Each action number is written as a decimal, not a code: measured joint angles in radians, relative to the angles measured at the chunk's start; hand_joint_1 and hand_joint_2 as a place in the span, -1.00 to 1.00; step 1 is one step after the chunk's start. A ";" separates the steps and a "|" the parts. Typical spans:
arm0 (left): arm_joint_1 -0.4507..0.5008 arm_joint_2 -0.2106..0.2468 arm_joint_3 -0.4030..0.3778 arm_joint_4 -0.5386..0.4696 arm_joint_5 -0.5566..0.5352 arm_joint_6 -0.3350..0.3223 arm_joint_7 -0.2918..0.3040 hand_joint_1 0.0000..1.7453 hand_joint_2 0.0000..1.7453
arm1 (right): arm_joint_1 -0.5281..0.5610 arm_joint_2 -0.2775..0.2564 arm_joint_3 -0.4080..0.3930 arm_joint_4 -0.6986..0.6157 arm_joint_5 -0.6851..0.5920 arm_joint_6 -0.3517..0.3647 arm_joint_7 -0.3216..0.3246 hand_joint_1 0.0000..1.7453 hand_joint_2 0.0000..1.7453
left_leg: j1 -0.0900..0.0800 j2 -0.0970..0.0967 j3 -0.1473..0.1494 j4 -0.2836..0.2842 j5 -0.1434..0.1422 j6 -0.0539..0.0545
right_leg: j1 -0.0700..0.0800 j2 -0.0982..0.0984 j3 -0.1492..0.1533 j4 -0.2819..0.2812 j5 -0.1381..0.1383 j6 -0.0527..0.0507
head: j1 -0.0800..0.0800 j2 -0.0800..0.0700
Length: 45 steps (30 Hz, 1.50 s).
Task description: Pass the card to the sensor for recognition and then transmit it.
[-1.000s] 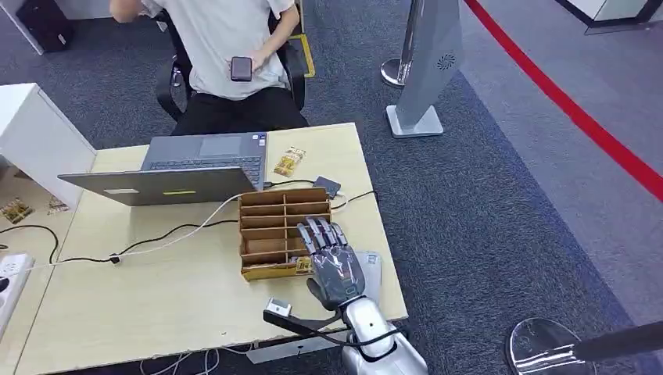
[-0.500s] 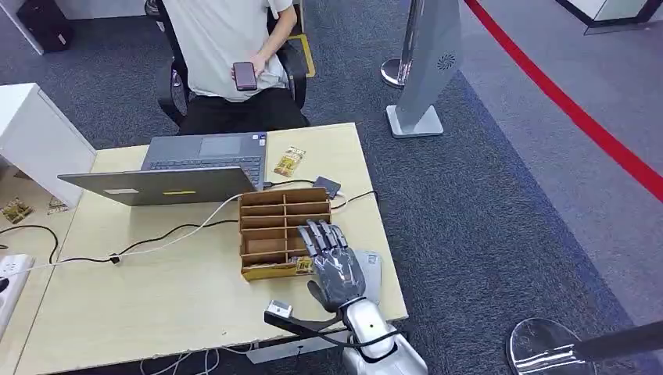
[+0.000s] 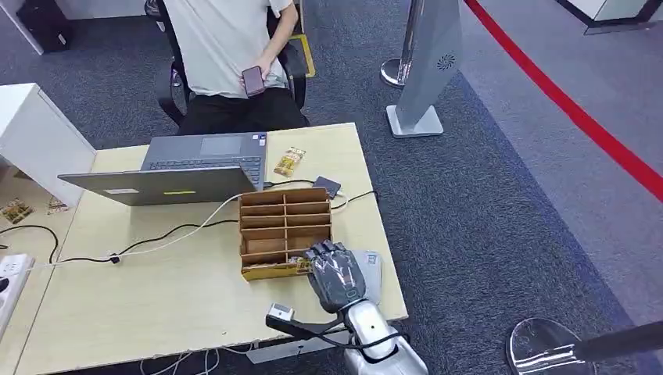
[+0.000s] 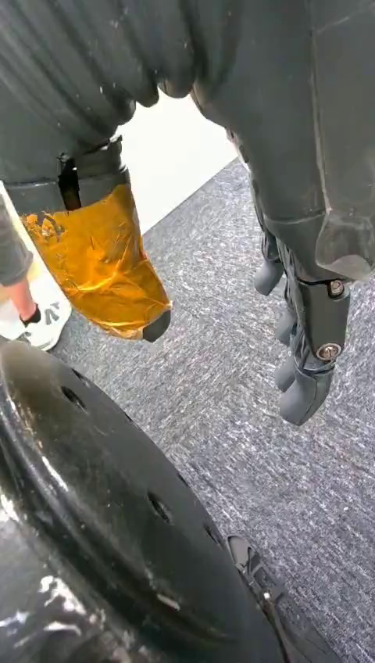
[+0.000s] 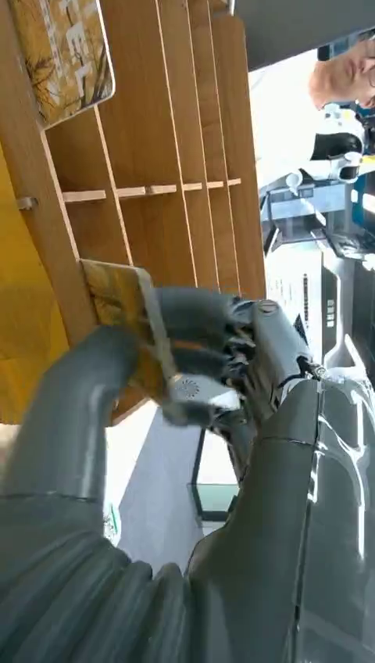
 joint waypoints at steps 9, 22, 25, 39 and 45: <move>0.000 0.000 0.000 0.000 -0.032 0.082 -0.018 -1.00 1.00 | 0.005 0.003 -0.039 -0.002 -0.017 -0.006 -0.023 1.00 1.00 | 0.000 0.000 0.000 0.000 0.000 0.000 | 0.000 0.000 0.000 0.000 0.000 0.000 | 0.000 0.000; 0.001 0.027 0.006 0.000 -0.015 0.129 0.001 -1.00 1.00 | 0.039 0.006 -0.167 -0.096 -0.117 -0.006 -0.212 1.00 1.00 | 0.000 0.000 -0.001 0.000 0.000 0.000 | 0.000 0.000 0.000 0.000 0.000 0.000 | 0.000 0.000; 0.001 0.028 0.013 0.000 -0.012 0.127 0.002 -1.00 1.00 | 0.031 0.005 -0.205 -0.092 -0.216 -0.005 -0.296 1.00 1.00 | 0.000 0.000 -0.001 0.000 0.000 0.000 | 0.000 0.000 0.000 0.000 0.000 0.000 | 0.000 0.000; 0.004 0.044 0.044 0.000 -0.024 0.055 0.003 -1.00 1.00 | -0.379 -0.266 0.045 -0.027 -1.035 0.785 -0.147 1.00 1.00 | 0.000 0.001 -0.002 0.001 0.003 0.000 | 0.000 0.001 -0.001 0.000 0.004 -0.001 | 0.000 0.000; 0.003 0.043 0.051 0.000 -0.032 0.053 0.000 -1.00 1.00 | -0.559 -0.312 0.136 0.015 -1.166 0.856 -0.113 1.00 1.00 | 0.000 0.000 -0.002 0.001 0.003 -0.001 | 0.000 0.001 -0.002 0.000 0.004 -0.001 | 0.000 0.000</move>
